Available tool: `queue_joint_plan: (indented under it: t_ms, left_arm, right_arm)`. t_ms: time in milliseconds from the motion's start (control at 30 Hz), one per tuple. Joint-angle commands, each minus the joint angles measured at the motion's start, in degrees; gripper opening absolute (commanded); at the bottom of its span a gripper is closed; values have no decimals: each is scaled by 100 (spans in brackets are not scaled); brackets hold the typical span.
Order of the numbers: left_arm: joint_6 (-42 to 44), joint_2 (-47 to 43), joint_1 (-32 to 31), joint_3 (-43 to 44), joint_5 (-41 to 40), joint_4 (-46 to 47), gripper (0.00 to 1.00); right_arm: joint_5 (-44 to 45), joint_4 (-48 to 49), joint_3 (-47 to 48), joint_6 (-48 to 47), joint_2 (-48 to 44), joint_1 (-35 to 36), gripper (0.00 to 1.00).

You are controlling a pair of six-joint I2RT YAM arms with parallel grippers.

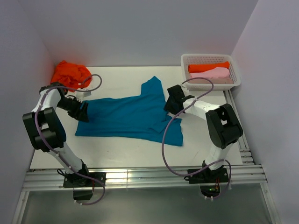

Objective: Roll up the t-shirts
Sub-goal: Fold the tshirt

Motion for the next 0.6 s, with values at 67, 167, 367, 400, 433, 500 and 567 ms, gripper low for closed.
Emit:
queue_joint_plan:
  t_ms: [67,167,367,400,433,500,567]
  left_arm:
    - [155,-77,-415,-454,-267,112,58]
    - [146,2,-512,-639,-443,244,58]
    - [129,265,-617,-832,-698,367,56]
    - [85,335,-635,-867,-724,428,56]
    - [76,345,-644,-885,-803,464,56]
    - [41,397,-653,-938,-873,586,56]
    - [-3,415,-679,-982,-996,666,56]
  right_arm:
    - [-422,826,62,248,225,-37,53]
    - [-484,959,-9,337,278,-37,51]
    - [-204,644,149,302,243,-46,22]
    - [6,547,184,232,200,-37,19]
    - [130,407,228,179,86,-37,17]
    - [472,275,351,12,-46,-2,16]
    - [675,46,501,-111,-205,16,15]
